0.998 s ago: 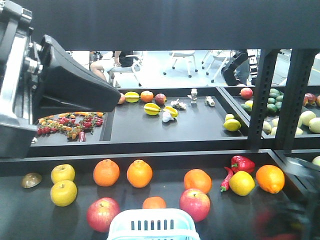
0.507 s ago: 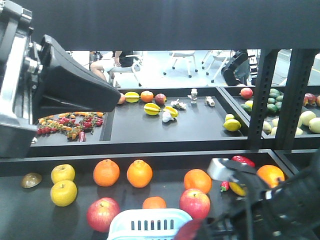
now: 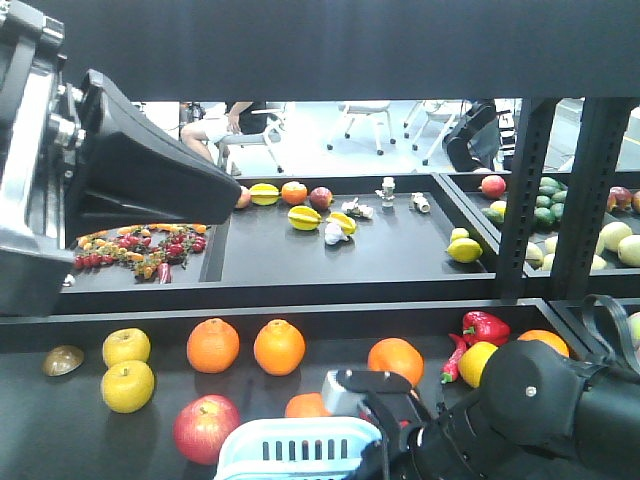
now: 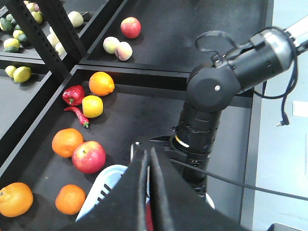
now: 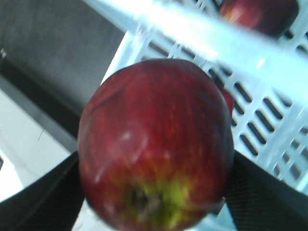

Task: Pick three apples into basket with both arms
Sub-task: 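Carry the apple to the basket and drop it inside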

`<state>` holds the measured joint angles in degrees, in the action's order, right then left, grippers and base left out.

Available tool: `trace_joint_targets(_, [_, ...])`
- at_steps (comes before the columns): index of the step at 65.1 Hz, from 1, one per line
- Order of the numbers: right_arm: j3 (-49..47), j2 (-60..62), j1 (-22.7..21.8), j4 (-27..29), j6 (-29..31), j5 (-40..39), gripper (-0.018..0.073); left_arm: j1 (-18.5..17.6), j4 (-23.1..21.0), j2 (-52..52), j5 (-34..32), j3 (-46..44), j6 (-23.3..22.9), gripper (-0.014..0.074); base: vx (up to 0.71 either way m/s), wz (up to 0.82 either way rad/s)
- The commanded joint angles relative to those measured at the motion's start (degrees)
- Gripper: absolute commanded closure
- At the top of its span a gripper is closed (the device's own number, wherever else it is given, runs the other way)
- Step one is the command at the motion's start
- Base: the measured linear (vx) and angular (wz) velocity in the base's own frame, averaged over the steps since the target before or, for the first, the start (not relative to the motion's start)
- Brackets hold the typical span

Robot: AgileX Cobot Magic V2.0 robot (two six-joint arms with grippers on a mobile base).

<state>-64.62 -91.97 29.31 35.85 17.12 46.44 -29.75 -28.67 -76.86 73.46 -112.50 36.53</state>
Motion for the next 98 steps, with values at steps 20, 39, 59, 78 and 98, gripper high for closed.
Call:
trace_joint_targets(20, [-1.62, 2.30, -0.07, 3.56, 0.44, -1.35, -0.0145, -0.26, -1.97, 1.13, -2.00, -1.37, -0.59, 0.0604, 0.00, 0.00])
trace_joint_targets(39, [-3.64, 9.33, -0.32, 1.54, 0.44, 4.60, 0.0249, -0.26, -1.97, 1.13, -2.00, -1.37, -0.59, 0.0604, 0.00, 0.00])
trace_joint_targets(59, [-9.45, 17.23, -0.47, -28.53, -13.70, 5.17, 0.0568, -0.26, -1.97, 1.13, -2.00, -1.37, -0.59, 0.0604, 0.00, 0.00])
trace_joint_targets(78, [-9.85, 18.20, -0.47, -52.12, -27.11, 8.01, 0.0562, -0.26, -1.97, 1.13, -2.00, -1.37, -0.59, 0.0604, 0.00, 0.00])
trace_joint_targets(98, [-9.85, 18.22, -9.05, -40.33, -25.05, 5.50, 0.0561, -0.26, -1.97, 1.13, -2.00, -1.37, -0.59, 0.0604, 0.00, 0.00])
